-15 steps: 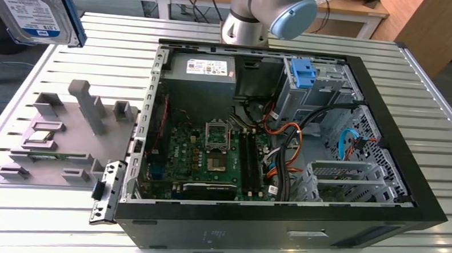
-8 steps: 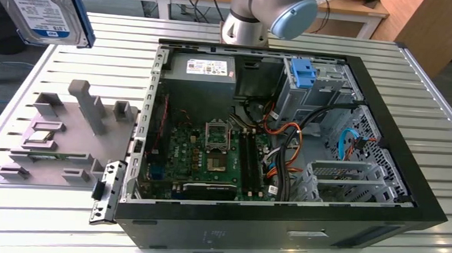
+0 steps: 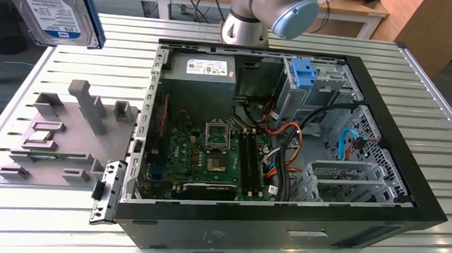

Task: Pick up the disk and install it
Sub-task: 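Pick up the disk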

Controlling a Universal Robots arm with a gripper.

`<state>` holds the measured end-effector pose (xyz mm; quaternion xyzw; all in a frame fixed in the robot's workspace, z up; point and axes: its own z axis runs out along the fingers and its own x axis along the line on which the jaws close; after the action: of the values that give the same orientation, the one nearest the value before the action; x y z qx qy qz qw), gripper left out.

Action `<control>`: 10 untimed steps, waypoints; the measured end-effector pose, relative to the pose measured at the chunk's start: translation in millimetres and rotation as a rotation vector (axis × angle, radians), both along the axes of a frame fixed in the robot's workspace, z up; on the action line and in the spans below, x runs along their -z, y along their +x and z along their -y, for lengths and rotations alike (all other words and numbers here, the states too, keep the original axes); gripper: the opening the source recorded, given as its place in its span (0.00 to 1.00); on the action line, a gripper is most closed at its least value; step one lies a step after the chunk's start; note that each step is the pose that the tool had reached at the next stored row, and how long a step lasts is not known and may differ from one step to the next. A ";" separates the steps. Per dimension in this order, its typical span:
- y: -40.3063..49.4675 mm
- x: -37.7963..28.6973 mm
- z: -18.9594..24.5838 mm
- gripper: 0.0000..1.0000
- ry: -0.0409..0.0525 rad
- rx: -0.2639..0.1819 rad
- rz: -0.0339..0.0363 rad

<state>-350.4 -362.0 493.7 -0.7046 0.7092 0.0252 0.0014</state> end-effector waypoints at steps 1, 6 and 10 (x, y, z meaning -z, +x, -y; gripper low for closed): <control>1.8 0.0 0.0 0.35 0.0000 0.000 -0.0001; 2.4 -1.1 0.0 0.35 0.0000 0.000 0.0000; 2.4 -6.9 0.0 0.35 -0.0001 0.000 -0.0002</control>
<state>-347.9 -362.0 500.7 -0.7046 0.7092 0.0253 0.0013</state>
